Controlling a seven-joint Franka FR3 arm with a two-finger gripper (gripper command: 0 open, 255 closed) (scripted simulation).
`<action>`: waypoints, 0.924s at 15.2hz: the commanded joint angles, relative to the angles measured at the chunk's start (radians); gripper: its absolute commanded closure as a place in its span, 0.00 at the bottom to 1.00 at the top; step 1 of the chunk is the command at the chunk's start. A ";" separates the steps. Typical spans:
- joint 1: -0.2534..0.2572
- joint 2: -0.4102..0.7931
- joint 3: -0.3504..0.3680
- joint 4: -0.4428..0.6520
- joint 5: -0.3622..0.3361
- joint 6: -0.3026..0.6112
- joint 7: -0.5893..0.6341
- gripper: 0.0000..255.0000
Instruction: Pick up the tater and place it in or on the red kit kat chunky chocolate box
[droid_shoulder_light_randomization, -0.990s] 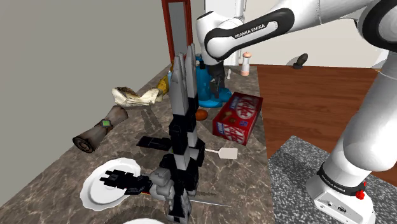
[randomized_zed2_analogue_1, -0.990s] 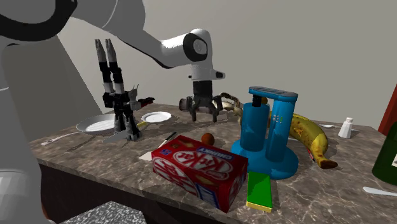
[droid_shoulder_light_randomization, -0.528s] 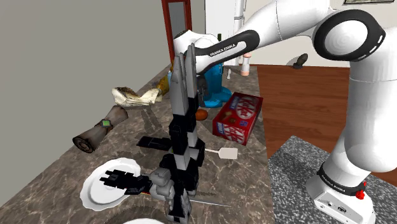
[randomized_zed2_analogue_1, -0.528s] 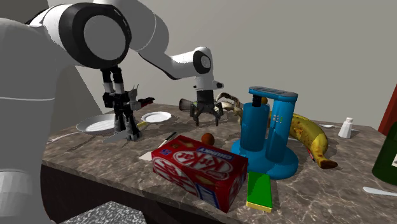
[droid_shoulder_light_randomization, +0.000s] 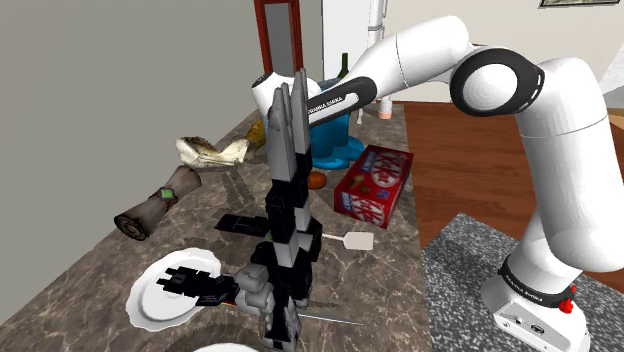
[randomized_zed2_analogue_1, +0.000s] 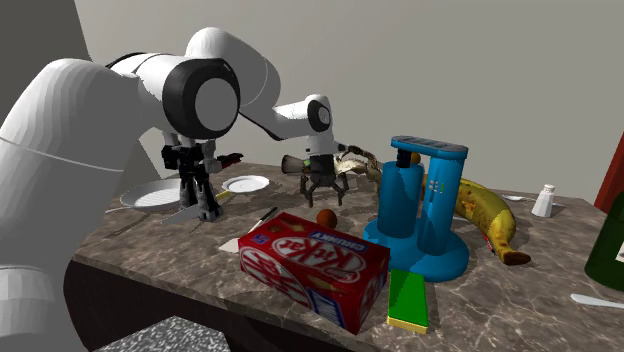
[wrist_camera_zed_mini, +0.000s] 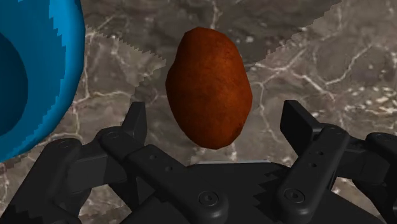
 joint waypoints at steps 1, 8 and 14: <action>-0.003 0.004 -0.001 -0.019 -0.003 0.023 0.003 0.00; -0.011 0.005 -0.005 -0.064 -0.008 0.068 0.008 0.00; -0.011 0.005 -0.005 -0.063 -0.008 0.068 0.008 1.00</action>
